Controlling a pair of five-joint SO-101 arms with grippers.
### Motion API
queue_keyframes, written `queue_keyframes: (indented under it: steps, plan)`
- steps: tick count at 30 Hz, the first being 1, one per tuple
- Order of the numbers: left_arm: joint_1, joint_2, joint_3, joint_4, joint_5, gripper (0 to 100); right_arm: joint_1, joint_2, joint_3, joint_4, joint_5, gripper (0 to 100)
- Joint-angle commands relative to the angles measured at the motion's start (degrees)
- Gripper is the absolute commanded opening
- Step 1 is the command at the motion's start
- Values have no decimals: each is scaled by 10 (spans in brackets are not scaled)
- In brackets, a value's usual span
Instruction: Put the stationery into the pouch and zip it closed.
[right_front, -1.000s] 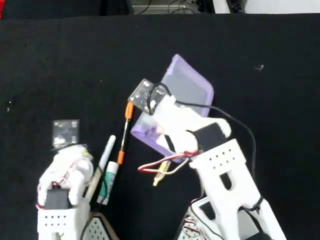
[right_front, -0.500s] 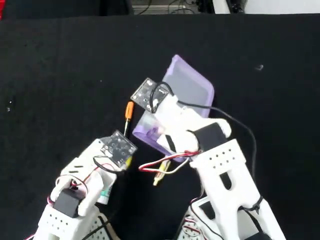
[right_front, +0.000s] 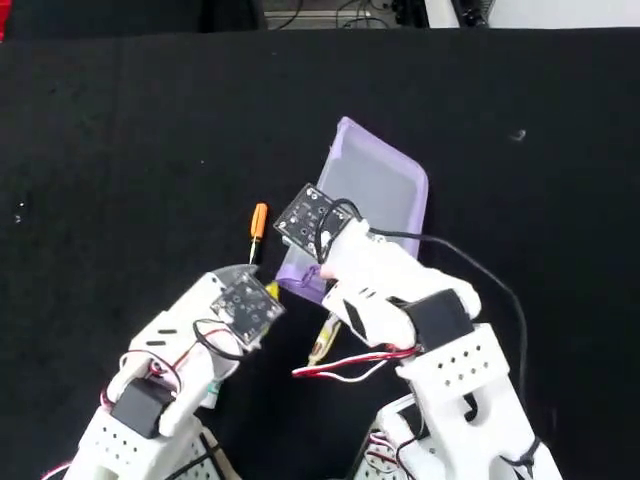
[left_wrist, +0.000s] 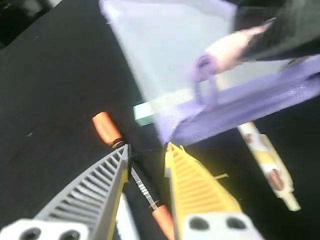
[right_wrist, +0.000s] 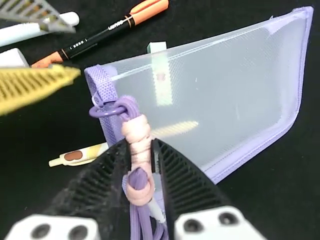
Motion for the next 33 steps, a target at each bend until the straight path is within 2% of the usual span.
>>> queue_keyframes:
  steps: [1,5,12,28,33]
  plan:
    - [64,-5,-11,-11,-4,120,9,0,1,-21,5,11]
    - [76,-4,2,-32,-4,120,9,5,0,-20,5,11]
    - [24,-4,59,-136,-4,120,8,5,3,-18,5,11]
    - [18,-4,58,-136,-4,120,7,4,-1,-8,6,11]
    - [19,-4,58,-134,-4,120,-24,4,-4,-9,6,11]
